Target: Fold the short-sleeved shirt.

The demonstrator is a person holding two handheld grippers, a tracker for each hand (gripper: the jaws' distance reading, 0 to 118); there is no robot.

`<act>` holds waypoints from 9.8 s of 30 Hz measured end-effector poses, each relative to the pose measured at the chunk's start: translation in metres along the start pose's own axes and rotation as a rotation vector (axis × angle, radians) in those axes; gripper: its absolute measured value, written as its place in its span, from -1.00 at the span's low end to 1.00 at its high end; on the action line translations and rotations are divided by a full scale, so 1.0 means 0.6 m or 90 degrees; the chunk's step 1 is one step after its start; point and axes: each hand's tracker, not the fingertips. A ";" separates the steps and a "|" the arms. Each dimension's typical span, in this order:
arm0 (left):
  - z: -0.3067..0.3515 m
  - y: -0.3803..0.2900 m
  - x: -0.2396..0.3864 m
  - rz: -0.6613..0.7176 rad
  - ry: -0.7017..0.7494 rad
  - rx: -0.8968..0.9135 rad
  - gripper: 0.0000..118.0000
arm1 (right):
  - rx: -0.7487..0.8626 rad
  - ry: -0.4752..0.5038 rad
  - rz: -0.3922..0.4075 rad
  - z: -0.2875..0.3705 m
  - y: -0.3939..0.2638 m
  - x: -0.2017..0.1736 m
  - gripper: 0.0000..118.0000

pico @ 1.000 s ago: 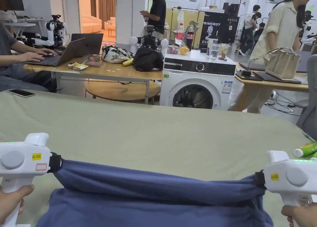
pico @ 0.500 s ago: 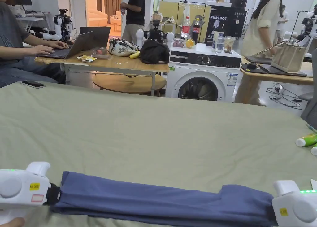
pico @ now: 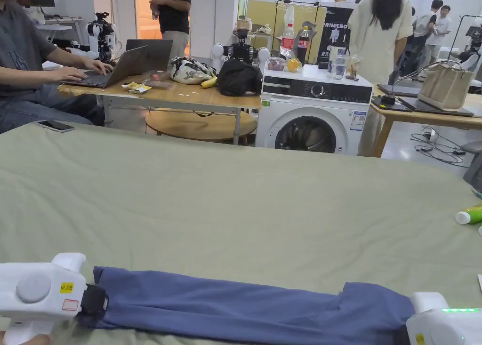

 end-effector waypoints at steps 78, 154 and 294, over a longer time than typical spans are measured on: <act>-0.053 0.021 -0.161 0.325 -0.451 0.030 -0.93 | 0.426 0.098 -0.050 0.063 0.105 -0.312 -1.00; -0.215 0.031 0.337 0.087 -0.416 -0.153 -0.95 | 0.410 0.073 -0.073 0.085 0.076 -0.184 -1.00; 0.029 0.076 0.267 -0.046 -0.114 0.360 -1.00 | 0.485 0.064 -0.111 0.097 0.098 -0.174 -1.00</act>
